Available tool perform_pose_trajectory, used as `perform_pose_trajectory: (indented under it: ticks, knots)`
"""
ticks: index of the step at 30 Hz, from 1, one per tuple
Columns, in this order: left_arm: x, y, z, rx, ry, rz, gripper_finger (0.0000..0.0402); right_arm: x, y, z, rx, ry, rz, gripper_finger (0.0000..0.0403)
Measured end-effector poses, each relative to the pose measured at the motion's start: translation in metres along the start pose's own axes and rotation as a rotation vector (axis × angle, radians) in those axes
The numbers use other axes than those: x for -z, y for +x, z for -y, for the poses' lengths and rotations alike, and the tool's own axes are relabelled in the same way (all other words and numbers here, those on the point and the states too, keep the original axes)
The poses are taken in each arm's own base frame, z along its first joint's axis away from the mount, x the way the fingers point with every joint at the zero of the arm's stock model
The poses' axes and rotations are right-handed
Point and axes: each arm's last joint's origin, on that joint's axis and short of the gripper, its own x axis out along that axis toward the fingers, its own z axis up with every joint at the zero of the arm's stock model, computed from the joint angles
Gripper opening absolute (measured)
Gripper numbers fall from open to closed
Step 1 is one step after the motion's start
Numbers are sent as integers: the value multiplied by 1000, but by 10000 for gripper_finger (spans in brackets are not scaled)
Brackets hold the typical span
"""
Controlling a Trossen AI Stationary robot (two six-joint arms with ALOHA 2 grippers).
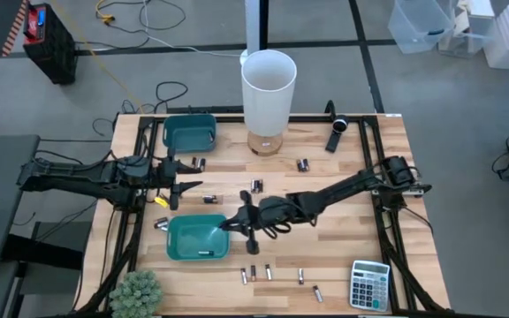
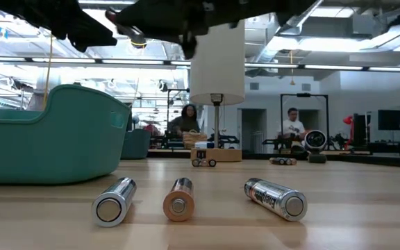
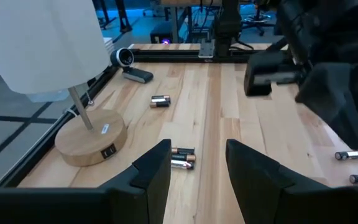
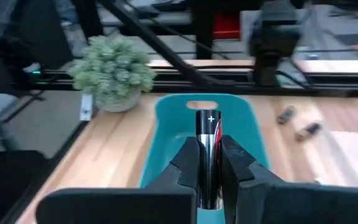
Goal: Sort batteries
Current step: Put the silver battery into the green bin, then put the black battery into the blue bin
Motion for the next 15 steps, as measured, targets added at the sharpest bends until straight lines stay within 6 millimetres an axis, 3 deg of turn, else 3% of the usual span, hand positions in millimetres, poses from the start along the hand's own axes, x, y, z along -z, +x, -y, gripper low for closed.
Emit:
perform_pose_trajectory:
  ticks: [15]
  knots:
    - [4,0,0,0,-12,-40,148,1,44,13,-254,48,-9,168]
